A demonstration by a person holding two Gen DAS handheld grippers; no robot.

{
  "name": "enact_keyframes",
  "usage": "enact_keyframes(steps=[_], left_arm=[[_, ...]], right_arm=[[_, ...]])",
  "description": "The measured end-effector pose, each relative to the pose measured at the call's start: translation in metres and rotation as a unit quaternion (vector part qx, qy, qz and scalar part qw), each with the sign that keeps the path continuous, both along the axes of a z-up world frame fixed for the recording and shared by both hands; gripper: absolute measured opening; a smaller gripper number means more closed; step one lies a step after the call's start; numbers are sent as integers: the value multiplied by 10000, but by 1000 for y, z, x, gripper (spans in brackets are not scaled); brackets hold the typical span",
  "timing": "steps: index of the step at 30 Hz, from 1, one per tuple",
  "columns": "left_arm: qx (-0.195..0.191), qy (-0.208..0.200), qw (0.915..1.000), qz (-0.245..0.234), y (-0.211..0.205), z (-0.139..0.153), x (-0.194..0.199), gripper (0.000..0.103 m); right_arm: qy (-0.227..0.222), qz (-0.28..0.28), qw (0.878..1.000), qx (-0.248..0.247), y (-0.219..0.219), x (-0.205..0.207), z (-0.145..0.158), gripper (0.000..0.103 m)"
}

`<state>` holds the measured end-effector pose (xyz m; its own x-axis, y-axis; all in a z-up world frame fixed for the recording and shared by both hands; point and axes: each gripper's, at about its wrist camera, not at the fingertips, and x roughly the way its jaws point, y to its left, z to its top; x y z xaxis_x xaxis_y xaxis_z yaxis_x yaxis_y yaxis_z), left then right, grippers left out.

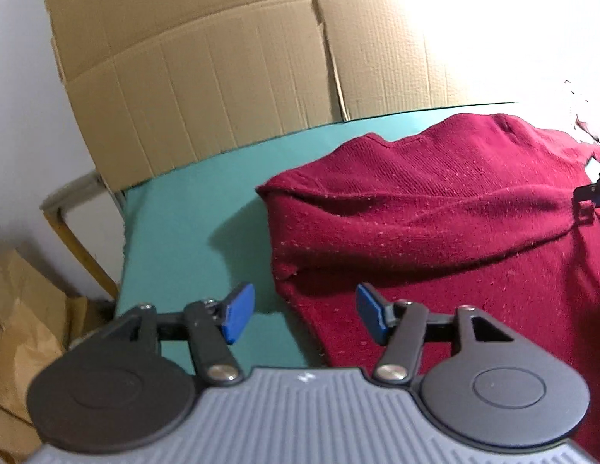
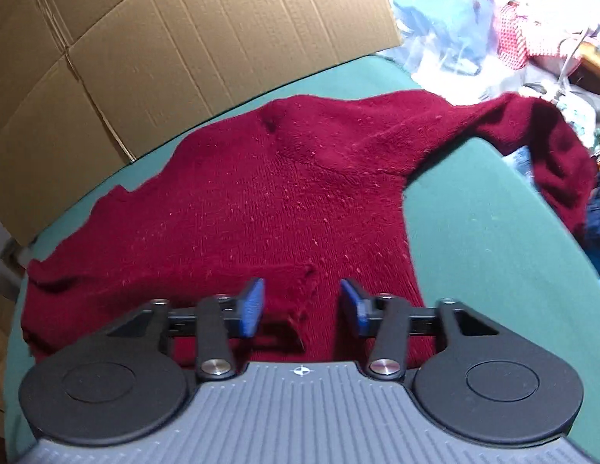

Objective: Fold clothes

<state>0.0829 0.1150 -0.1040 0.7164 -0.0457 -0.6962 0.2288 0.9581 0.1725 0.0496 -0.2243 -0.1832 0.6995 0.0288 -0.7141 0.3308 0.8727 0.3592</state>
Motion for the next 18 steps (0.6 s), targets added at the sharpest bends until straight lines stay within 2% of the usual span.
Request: enact_keyframes(steps=[1, 3, 5, 7, 8, 10, 13, 16, 18], left_arm=[[-23, 17, 10000, 32, -5, -3, -1, 62], [-13, 33, 10000, 93, -15, -11, -4, 62], [201, -36, 9997, 130, -28, -18, -12, 63], [331, -62, 9992, 225, -35, -19, -19, 62], [314, -36, 9990, 318, -33, -17, -22, 62], [258, 15, 9983, 524, -28, -12, -29, 59], [125, -12, 9949, 1003, -7, 12, -43, 54], [125, -360, 9889, 1439, 16, 54, -63, 53], [120, -752, 9838, 1622, 26, 90, -77, 56]], right_arm=[[-21, 126, 9999, 17, 1, 4, 0, 36], [-8, 357, 9994, 28, 5, 11, -1, 36], [71, 685, 9974, -186, 13, 19, 1, 35], [187, 985, 9935, -538, 20, 28, 6, 7], [181, 1094, 9920, -596, 21, 31, 12, 7], [-149, 1158, 9926, -340, 12, 31, 36, 6], [-979, 1250, 9873, 61, -6, 24, 90, 5], [-1825, 1334, 9739, 180, -22, 14, 148, 5], [-2305, 1377, 9630, 226, -33, 8, 182, 5]])
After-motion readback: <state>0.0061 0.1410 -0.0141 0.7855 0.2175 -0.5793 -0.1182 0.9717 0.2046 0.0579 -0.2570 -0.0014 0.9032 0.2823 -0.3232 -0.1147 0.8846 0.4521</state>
